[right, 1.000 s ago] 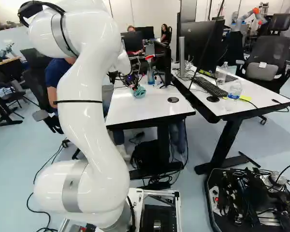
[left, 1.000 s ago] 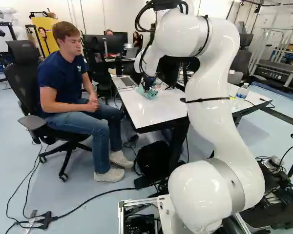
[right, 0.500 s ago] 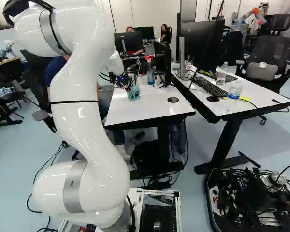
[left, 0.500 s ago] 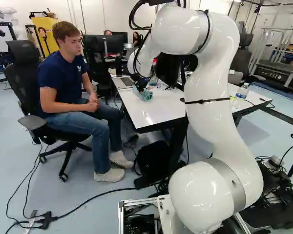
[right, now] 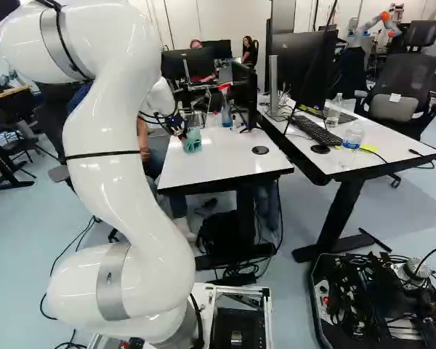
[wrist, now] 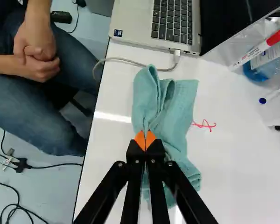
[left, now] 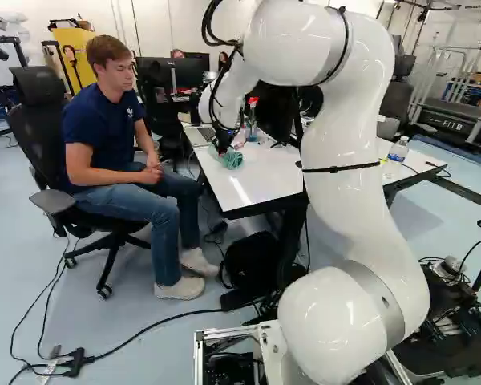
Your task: Clean the table with the green towel
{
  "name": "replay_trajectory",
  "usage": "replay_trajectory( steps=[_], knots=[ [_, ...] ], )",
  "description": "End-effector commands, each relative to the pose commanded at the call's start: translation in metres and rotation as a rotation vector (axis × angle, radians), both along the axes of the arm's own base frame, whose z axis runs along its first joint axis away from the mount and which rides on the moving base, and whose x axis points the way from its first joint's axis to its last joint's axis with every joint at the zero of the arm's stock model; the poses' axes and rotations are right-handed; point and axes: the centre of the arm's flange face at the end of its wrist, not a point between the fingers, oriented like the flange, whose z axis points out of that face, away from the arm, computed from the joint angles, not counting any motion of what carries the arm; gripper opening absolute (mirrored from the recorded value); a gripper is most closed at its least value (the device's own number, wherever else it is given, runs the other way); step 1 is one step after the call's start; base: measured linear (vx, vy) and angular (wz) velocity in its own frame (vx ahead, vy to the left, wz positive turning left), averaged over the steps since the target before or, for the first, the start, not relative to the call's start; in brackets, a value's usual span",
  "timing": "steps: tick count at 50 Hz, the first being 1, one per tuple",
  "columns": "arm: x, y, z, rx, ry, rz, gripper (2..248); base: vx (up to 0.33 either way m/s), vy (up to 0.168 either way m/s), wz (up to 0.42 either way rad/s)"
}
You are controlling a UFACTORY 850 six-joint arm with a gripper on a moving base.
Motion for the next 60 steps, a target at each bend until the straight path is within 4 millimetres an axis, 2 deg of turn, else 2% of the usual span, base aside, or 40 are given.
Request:
replay_trajectory(
  steps=[32,60],
  knots=[
    [-0.008,0.004,-0.001,0.012,0.033,-0.016,21,0.000,0.000,0.000],
    [-0.004,-0.007,-0.003,0.043,0.072,-0.078,21,0.000,0.000,0.000]
  ],
)
